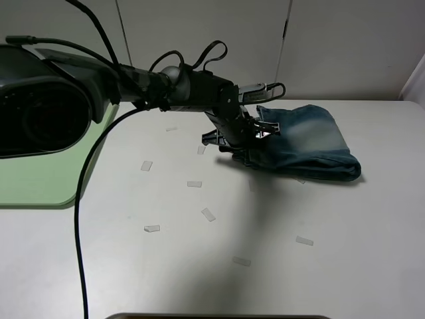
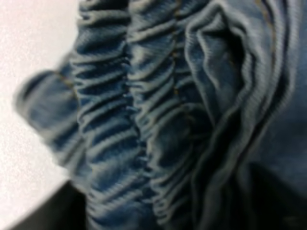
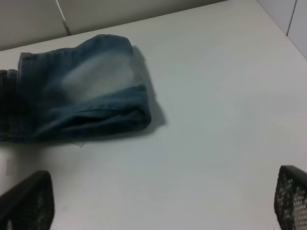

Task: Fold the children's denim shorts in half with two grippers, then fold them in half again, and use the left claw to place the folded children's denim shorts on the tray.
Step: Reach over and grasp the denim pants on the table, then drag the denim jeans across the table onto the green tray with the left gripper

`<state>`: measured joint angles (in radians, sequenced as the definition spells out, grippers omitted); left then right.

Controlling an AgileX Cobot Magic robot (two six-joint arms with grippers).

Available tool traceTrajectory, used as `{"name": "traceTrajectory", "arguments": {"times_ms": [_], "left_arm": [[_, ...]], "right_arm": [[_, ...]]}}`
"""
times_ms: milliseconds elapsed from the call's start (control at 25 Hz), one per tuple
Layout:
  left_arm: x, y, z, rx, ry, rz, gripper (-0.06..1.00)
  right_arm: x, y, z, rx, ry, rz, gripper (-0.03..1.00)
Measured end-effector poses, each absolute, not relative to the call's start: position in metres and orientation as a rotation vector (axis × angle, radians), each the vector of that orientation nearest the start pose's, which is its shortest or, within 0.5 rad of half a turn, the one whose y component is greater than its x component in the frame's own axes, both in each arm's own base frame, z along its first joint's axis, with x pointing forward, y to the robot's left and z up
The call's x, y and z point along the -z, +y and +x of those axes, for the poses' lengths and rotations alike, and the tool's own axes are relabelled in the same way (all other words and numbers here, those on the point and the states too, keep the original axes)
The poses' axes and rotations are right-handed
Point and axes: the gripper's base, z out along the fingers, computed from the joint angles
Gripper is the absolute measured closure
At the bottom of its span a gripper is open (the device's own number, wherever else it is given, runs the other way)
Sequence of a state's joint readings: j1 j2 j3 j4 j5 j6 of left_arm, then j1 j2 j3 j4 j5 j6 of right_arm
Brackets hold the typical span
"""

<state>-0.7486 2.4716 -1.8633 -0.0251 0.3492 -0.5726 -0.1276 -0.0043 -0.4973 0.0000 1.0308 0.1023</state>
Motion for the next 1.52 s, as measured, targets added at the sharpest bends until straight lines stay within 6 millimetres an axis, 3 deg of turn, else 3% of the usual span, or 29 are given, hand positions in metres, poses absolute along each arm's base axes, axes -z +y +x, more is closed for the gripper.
{"name": "traceTrajectory", "arguments": {"times_ms": [200, 720, 1120, 1520], "left_arm": [[-0.092, -0.365, 0.388, 0.593, 2.529, 0.195, 0.62], [-0.099, -0.355, 0.39, 0.541, 2.597, 0.188, 0.64], [-0.153, -0.297, 0.405, 0.305, 2.698, 0.42, 0.68], [-0.188, -0.239, 0.419, 0.177, 2.763, 0.521, 0.68]], "right_arm": [[-0.279, 0.001, -0.004, 0.009, 2.0, 0.231, 0.27], [-0.279, 0.001, -0.004, 0.016, 2.0, 0.231, 0.27], [-0.279, 0.001, -0.004, 0.016, 2.0, 0.231, 0.27], [-0.279, 0.001, -0.004, 0.016, 2.0, 0.231, 0.27]]}}
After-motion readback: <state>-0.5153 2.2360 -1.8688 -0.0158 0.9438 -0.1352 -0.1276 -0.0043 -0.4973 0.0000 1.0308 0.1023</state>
